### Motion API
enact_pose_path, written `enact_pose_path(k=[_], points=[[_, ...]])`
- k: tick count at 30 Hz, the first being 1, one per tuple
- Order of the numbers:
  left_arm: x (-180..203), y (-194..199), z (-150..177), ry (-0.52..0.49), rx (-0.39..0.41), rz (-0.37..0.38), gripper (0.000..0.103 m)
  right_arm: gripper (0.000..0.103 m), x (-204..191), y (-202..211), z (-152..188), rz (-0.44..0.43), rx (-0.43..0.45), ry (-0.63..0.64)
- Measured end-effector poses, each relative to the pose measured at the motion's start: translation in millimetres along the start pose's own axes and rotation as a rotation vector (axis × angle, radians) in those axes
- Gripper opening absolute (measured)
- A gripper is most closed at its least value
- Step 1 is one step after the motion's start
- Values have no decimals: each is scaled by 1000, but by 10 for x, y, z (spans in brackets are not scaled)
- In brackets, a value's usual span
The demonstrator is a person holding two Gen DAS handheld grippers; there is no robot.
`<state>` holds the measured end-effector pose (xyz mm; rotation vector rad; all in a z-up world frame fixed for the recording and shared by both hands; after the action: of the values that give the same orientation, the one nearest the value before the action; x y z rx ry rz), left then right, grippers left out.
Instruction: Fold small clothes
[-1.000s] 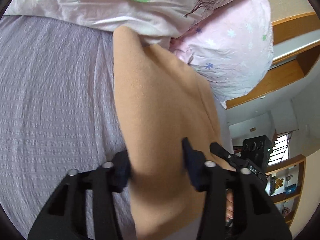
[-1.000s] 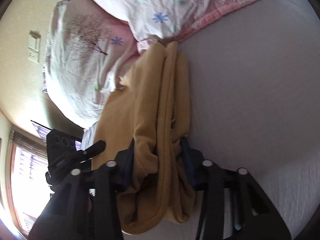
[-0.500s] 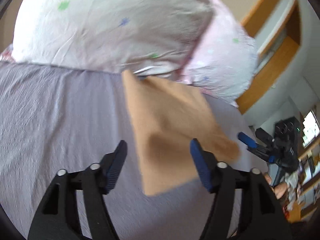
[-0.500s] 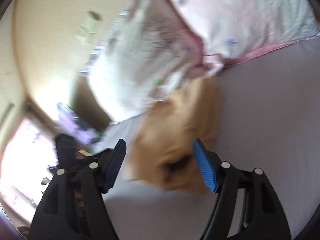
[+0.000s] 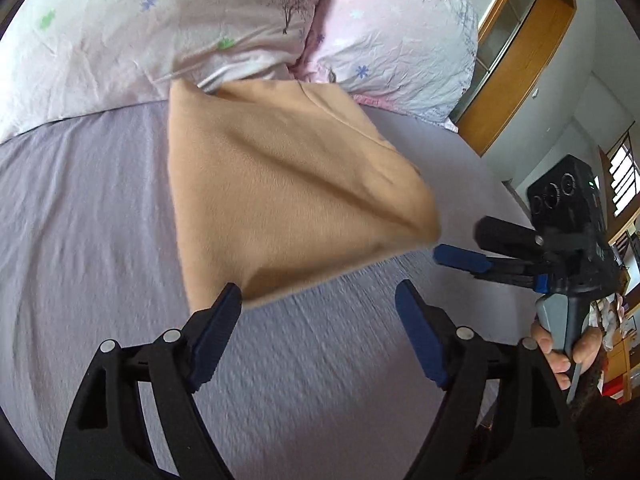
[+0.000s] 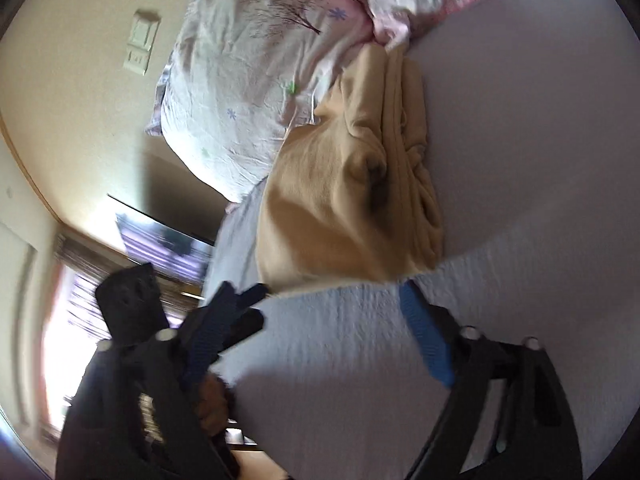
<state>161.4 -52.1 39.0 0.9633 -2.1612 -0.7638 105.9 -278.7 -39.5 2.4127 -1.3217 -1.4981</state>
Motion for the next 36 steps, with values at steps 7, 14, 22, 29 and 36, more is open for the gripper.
enact_pose_path(k=[7, 14, 22, 29, 36], points=[[14, -26, 223, -14, -12, -356, 102, 101, -410, -36, 382, 451, 50, 340], [-86, -216, 243, -7, -95, -426, 102, 101, -268, -480, 455, 649, -18, 408], [-82, -186, 268, -6, -75, -434, 102, 101, -334, -584, 457, 720, -38, 438], [-71, -197, 243, -8, -76, -433, 102, 101, -346, -566, 473, 726, -37, 436], [-56, -188, 245, -16, -71, -428, 102, 101, -339, -564, 464, 724, -40, 438]])
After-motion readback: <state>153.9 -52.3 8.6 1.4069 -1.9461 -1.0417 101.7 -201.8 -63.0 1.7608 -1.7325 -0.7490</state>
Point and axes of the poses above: each gripper's, at about its wrist camera, not at the fingertips, and y roughly against the way its jaws point, x to its right, z to its underside, the point moved 1 cm from there along -y, roughly the way its jaws point, and after that the axes turned 1 degree about -y, right-handed, at the moved point
